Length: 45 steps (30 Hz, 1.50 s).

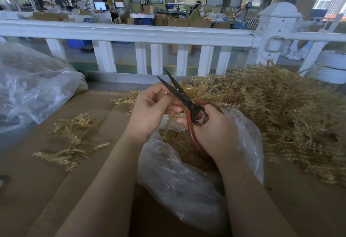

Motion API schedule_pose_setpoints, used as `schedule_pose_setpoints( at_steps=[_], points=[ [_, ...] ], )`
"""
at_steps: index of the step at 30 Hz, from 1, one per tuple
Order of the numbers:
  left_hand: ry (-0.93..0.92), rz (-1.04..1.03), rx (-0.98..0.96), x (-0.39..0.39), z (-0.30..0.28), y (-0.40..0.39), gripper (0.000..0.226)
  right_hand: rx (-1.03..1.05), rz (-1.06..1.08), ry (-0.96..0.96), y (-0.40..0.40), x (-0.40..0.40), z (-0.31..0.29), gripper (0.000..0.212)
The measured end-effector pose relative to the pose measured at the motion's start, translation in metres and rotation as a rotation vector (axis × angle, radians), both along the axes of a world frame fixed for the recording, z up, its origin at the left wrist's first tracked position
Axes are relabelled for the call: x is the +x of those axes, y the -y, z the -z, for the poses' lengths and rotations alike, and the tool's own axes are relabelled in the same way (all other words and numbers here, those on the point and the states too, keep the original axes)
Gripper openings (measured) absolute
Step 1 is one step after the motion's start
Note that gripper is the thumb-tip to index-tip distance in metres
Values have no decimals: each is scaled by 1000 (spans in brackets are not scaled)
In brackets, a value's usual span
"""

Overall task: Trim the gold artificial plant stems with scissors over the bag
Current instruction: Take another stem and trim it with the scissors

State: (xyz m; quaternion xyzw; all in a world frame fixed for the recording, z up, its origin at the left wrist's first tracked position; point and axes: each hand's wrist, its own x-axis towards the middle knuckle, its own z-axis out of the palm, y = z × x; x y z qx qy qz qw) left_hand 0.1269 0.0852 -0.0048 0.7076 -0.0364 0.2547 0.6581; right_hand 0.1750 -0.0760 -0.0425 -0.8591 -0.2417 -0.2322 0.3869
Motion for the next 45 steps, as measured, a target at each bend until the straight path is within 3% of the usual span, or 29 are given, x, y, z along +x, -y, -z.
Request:
schedule_pose_setpoints(
  at_steps=[4,11,17,20,25,30,32,35,41,43,45],
  points=[
    [3,6,21,0,1,0,20,-12,19,11,0,1,1,70],
    [-4,14,11,0,0,0,21,23,-18,21,0,3,3,57],
    [-7,26,-24,0,-1,-1,20,7,-12,-39,0,5,2,76],
    [-29,22,-74,1,-1,-2,16,62,-44,-88,0,4,2,68],
    [-85,10,-181,4,-1,-6,17,376,-148,-340,0,4,-1,40],
    [-111,52,-194,7,0,-1,13,460,-273,-489,0,6,-7,27],
    [-112,80,-187,8,1,3,11,502,-334,-537,-1,5,-8,10],
    [-131,112,-150,9,1,5,10,529,-357,-575,0,5,-9,22],
    [-338,229,70,3,0,-8,61,698,-373,-620,3,7,-13,29],
    [-394,326,138,1,1,-8,54,739,-369,-617,5,8,-12,29],
    [-400,368,125,2,4,-4,30,775,-356,-624,6,9,-11,22]
  ],
)
